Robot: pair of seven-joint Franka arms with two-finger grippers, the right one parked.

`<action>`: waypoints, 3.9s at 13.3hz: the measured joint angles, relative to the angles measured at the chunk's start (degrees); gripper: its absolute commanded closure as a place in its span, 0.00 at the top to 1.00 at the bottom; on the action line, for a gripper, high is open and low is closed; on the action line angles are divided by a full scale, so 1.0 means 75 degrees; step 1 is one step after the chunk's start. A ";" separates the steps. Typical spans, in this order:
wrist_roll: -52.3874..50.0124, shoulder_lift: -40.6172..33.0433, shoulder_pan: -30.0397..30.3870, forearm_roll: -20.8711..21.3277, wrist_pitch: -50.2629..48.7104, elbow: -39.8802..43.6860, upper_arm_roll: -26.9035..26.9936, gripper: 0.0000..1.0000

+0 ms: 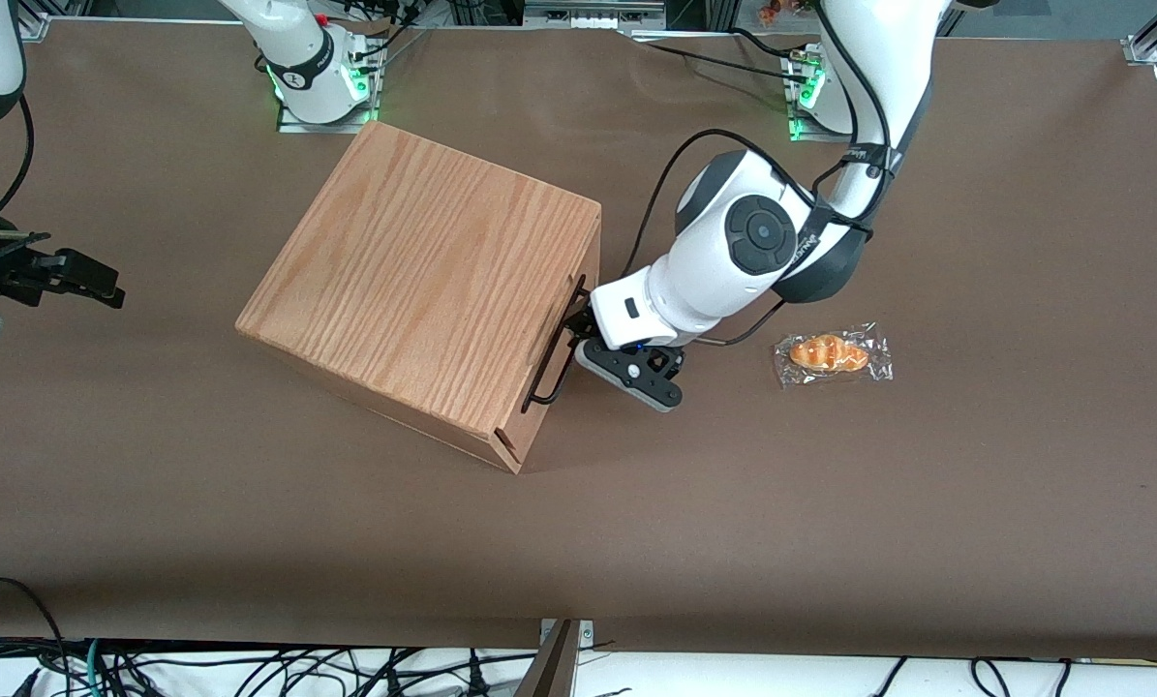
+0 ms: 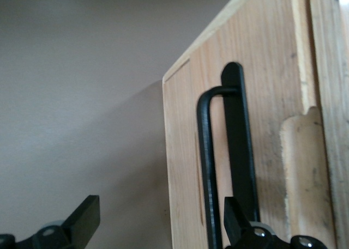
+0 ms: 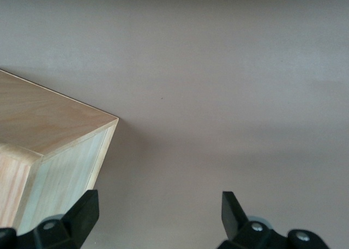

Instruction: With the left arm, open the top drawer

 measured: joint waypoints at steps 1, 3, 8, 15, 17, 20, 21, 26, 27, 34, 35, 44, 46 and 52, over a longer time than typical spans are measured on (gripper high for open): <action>0.0000 0.0007 -0.0043 0.0000 0.0006 0.0000 0.0000 1.00; 0.0000 0.0018 -0.0064 0.0000 0.0006 0.0001 0.0006 1.00; 0.0013 0.0246 -0.0063 0.0000 0.0027 0.0001 0.0035 1.00; 0.0023 0.0314 0.0053 0.0452 0.0257 0.0028 0.0109 1.00; 0.0094 0.0304 0.0265 0.0470 0.0193 0.0028 0.0126 1.00; 0.0487 0.0269 0.0803 0.0472 -0.0071 0.0030 0.0133 1.00; 0.0634 0.0262 0.0993 0.0471 -0.0183 0.0031 0.0129 1.00; 0.1142 0.0252 0.1639 0.0470 -0.0493 0.0061 0.0108 1.00; 0.1271 0.0252 0.1778 0.0470 -0.0527 0.0067 0.0109 1.00; 0.1498 0.0243 0.2057 0.0471 -0.0783 0.0122 0.0102 1.00; 0.1491 0.0242 0.2057 0.0468 -0.0879 0.0143 0.0099 1.00; 0.1464 -0.0186 0.2226 -0.0486 -0.2469 0.0316 0.0099 1.00; 0.1464 -0.0460 0.2329 -0.0486 -0.2948 0.0351 0.0127 1.00; 0.1542 -0.1813 0.3113 0.0852 -0.4647 0.0555 0.0211 1.00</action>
